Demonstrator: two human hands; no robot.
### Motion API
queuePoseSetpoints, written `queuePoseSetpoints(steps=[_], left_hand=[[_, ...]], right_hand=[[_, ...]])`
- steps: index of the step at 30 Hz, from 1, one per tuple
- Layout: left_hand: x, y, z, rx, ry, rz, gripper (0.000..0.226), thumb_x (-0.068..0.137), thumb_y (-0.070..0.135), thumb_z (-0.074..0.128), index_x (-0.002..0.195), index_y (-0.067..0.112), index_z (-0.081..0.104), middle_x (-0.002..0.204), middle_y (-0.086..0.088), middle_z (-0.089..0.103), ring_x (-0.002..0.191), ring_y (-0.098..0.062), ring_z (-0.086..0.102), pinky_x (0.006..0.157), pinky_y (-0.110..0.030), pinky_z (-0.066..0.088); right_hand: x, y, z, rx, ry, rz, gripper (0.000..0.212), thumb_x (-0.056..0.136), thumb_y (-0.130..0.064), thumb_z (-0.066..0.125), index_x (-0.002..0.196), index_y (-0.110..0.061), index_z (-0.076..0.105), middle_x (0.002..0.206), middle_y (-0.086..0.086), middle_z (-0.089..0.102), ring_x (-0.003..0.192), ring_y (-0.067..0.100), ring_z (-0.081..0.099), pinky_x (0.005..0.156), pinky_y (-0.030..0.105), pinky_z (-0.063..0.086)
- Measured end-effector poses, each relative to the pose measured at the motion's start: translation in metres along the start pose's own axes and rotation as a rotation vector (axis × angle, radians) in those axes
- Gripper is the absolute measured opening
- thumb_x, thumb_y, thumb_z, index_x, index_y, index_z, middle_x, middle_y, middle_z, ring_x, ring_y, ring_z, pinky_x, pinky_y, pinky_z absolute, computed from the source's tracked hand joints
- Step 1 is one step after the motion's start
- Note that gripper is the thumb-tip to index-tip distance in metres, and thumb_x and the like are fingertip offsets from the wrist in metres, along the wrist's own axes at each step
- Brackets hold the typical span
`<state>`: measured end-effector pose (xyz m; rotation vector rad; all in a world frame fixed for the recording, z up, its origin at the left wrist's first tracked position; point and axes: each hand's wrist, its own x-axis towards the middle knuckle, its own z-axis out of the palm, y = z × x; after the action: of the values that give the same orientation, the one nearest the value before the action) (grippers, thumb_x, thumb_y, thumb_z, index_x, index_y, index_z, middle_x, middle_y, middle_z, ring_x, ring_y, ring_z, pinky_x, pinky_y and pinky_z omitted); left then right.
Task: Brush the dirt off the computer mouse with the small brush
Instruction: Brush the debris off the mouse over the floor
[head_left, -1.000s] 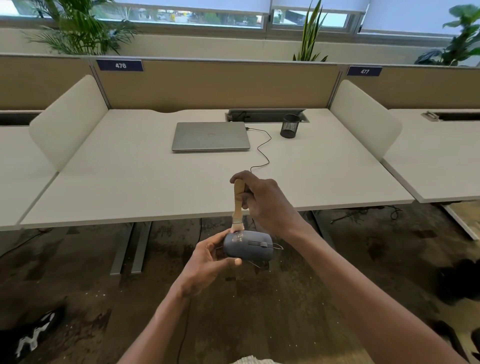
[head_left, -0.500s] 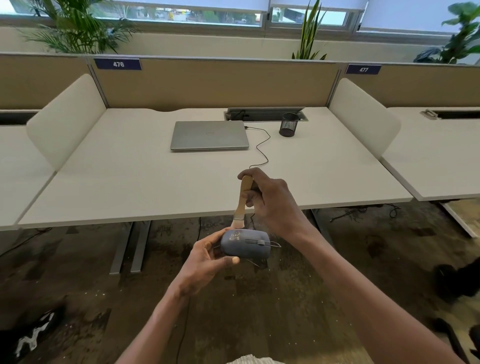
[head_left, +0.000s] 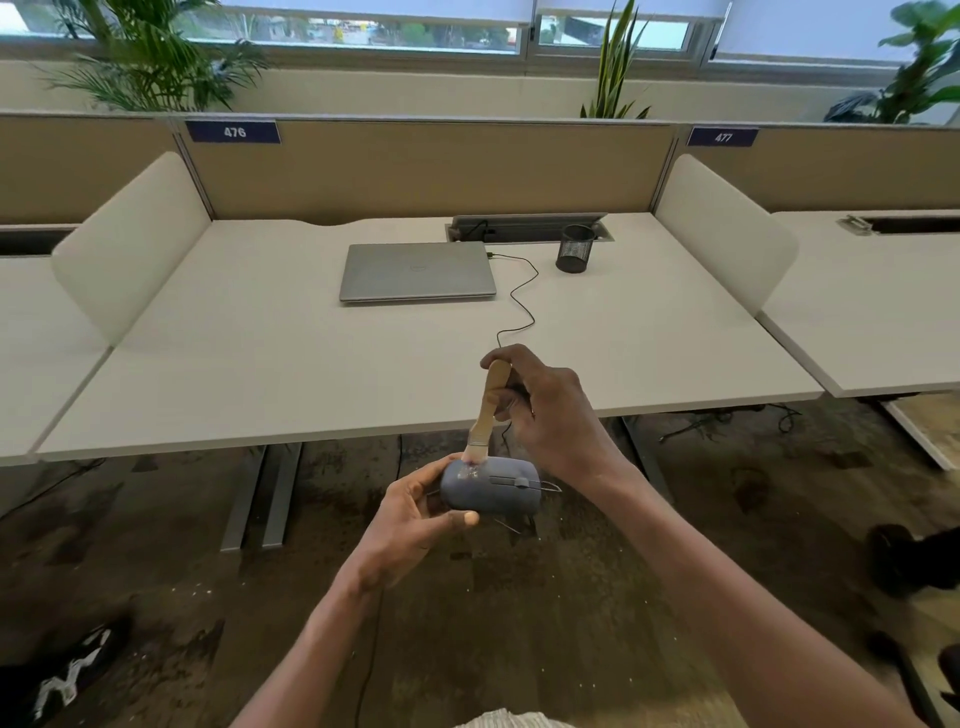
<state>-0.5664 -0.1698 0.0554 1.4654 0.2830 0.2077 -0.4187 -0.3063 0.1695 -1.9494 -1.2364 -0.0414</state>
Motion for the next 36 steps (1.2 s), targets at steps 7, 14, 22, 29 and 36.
queuePoseSetpoints(steps=[7, 14, 22, 29, 36], left_hand=[[0.0, 0.0, 0.0, -0.008, 0.001, -0.006, 0.07, 0.071, 0.015, 0.087, 0.134, 0.026, 0.058, 0.134, -0.003, 0.064, 0.126, -0.02, 0.063, 0.098, -0.03, 0.056], [-0.001, -0.002, 0.002, 0.018, 0.003, -0.012, 0.07, 0.072, 0.014, 0.085, 0.135, 0.025, 0.057, 0.135, -0.004, 0.063, 0.126, -0.018, 0.063, 0.103, -0.035, 0.055], [-0.002, 0.0, 0.003, 0.023, 0.025, -0.008, 0.074, 0.065, 0.032, 0.09, 0.132, 0.03, 0.059, 0.129, 0.005, 0.068, 0.125, -0.017, 0.063, 0.099, -0.03, 0.056], [-0.002, 0.001, 0.001, 0.03, 0.009, -0.014, 0.07, 0.073, 0.021, 0.09, 0.135, 0.025, 0.058, 0.132, 0.002, 0.067, 0.127, -0.02, 0.062, 0.098, -0.029, 0.056], [-0.003, 0.001, 0.003, 0.057, 0.014, -0.022, 0.072, 0.066, 0.03, 0.09, 0.13, 0.034, 0.059, 0.128, 0.011, 0.069, 0.125, -0.014, 0.063, 0.1, -0.03, 0.055]], right_hand=[[-0.004, 0.0, -0.001, 0.025, 0.023, -0.023, 0.04, 0.093, 0.005, 0.063, 0.125, -0.017, 0.053, 0.093, 0.005, 0.068, 0.079, 0.001, 0.065, 0.07, 0.007, 0.054], [-0.006, -0.004, -0.004, -0.019, 0.024, -0.038, 0.038, 0.093, 0.005, 0.062, 0.125, -0.013, 0.054, 0.091, 0.003, 0.065, 0.079, 0.006, 0.063, 0.068, 0.009, 0.052], [-0.006, -0.009, -0.002, -0.038, -0.073, -0.136, 0.037, 0.092, 0.006, 0.062, 0.124, -0.01, 0.055, 0.09, 0.001, 0.063, 0.077, 0.016, 0.066, 0.066, 0.013, 0.052], [-0.006, -0.019, -0.002, -0.013, -0.106, -0.201, 0.033, 0.092, 0.007, 0.06, 0.122, -0.007, 0.055, 0.089, 0.005, 0.064, 0.076, 0.02, 0.068, 0.066, 0.022, 0.058], [0.001, -0.02, 0.0, -0.063, -0.127, -0.186, 0.034, 0.09, 0.01, 0.059, 0.121, -0.005, 0.055, 0.089, 0.01, 0.065, 0.075, 0.027, 0.066, 0.065, 0.041, 0.059]])
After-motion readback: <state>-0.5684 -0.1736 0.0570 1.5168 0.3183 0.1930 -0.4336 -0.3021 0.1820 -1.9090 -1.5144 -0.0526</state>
